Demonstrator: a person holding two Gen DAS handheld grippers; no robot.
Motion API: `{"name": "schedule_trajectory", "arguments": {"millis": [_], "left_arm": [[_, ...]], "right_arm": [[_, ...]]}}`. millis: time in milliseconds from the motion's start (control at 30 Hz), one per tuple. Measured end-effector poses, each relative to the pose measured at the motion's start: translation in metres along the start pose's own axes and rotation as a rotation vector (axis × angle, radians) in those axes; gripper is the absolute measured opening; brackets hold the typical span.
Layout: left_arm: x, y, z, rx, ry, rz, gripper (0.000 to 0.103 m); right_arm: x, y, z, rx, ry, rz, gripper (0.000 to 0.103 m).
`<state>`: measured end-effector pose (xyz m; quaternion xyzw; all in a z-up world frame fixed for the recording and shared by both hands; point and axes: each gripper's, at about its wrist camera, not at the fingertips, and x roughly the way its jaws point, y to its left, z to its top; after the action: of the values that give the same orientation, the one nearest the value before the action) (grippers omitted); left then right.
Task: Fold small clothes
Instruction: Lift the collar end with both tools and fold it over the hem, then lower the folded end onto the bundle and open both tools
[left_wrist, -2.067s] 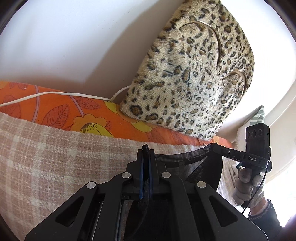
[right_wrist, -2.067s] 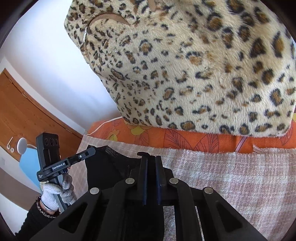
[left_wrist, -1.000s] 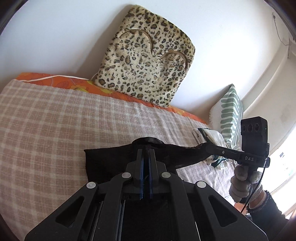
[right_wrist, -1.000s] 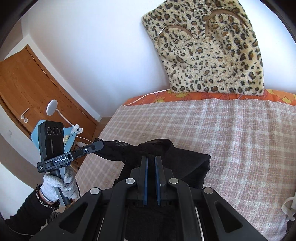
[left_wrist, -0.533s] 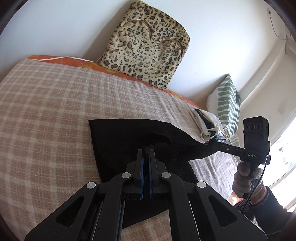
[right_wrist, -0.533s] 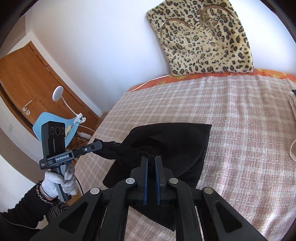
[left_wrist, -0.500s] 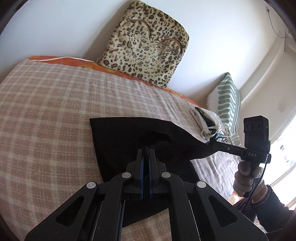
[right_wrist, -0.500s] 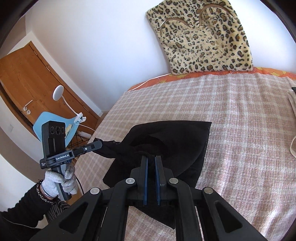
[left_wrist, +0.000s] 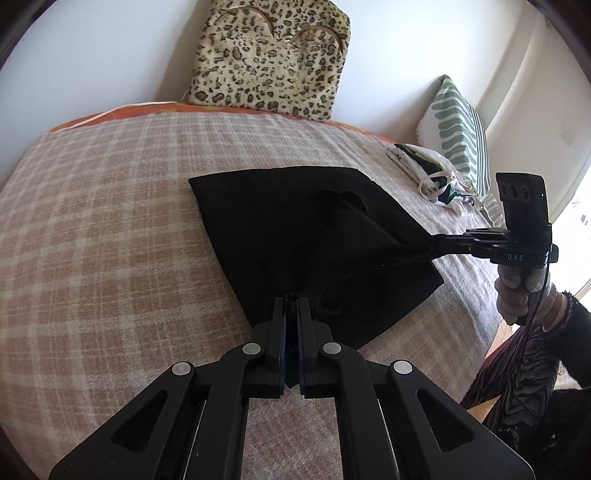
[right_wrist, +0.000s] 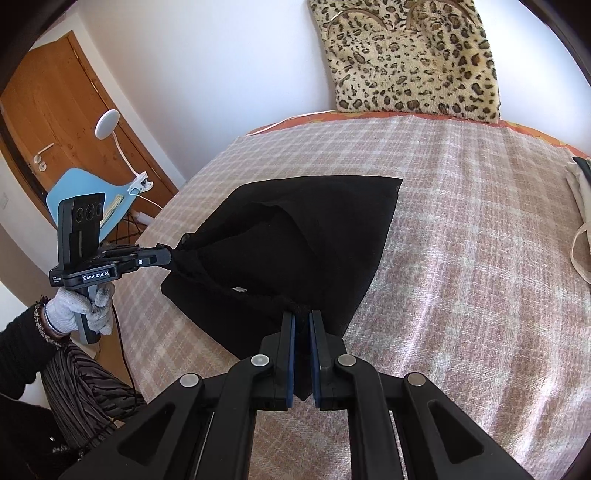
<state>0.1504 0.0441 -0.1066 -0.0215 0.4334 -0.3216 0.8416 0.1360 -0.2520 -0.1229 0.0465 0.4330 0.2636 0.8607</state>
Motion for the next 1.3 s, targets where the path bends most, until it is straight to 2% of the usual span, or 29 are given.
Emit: {"name": "schedule_trajectory", "arguments": {"millis": [133, 233, 267, 333, 367, 500, 633, 733, 800, 867, 967, 1067, 1167, 1233, 1300], "left_arm": [[-0.006, -0.011, -0.013, 0.074, 0.057, 0.013, 0.006], [-0.021, -0.021, -0.021, 0.139, 0.064, 0.04, 0.007], [-0.027, -0.023, -0.022, 0.145, 0.057, 0.042, 0.007], [-0.037, -0.021, -0.02, 0.127, 0.033, 0.028, 0.009], [-0.041, -0.018, -0.018, 0.106, 0.014, 0.026, 0.01], [-0.038, -0.012, -0.005, 0.047, -0.024, 0.04, 0.011], [-0.018, -0.017, 0.003, 0.053, -0.017, 0.049, 0.011], [0.0, -0.018, 0.004, 0.062, 0.005, 0.054, 0.011], [0.008, -0.016, 0.003, 0.042, 0.037, 0.018, 0.01], [0.013, -0.022, -0.003, 0.09, 0.079, 0.01, 0.011], [0.016, -0.025, -0.016, 0.127, 0.131, -0.001, 0.011], [0.009, -0.021, -0.022, 0.123, 0.133, -0.011, 0.011], [0.001, -0.014, -0.02, 0.092, 0.115, 0.004, 0.011], [-0.006, -0.011, -0.014, 0.059, 0.079, -0.006, 0.011], [-0.011, -0.018, -0.007, 0.069, 0.045, -0.013, 0.011]], "right_arm": [[-0.005, 0.01, -0.007, -0.086, 0.021, -0.016, 0.008], [-0.009, 0.021, -0.014, -0.182, 0.069, -0.093, 0.01], [-0.012, 0.023, -0.013, -0.184, 0.069, -0.109, 0.014], [-0.019, 0.028, -0.011, -0.192, 0.043, -0.111, 0.032], [-0.023, 0.031, -0.009, -0.203, 0.026, -0.104, 0.034], [-0.024, 0.044, 0.001, -0.201, 0.001, -0.043, 0.034], [-0.014, 0.048, 0.004, -0.221, 0.016, -0.059, 0.034], [-0.004, 0.046, 0.001, -0.221, 0.045, -0.067, 0.034], [0.004, 0.046, -0.002, -0.228, 0.076, -0.077, 0.034], [0.009, 0.046, -0.006, -0.237, 0.104, -0.082, 0.034], [0.012, 0.047, -0.014, -0.271, 0.152, -0.089, 0.031], [0.008, 0.042, -0.016, -0.27, 0.182, -0.078, 0.031], [-0.003, 0.044, -0.012, -0.273, 0.154, -0.066, 0.031], [-0.014, 0.048, -0.005, -0.262, 0.101, -0.023, 0.032], [-0.018, 0.058, 0.0, -0.281, 0.072, 0.005, 0.032]]}}
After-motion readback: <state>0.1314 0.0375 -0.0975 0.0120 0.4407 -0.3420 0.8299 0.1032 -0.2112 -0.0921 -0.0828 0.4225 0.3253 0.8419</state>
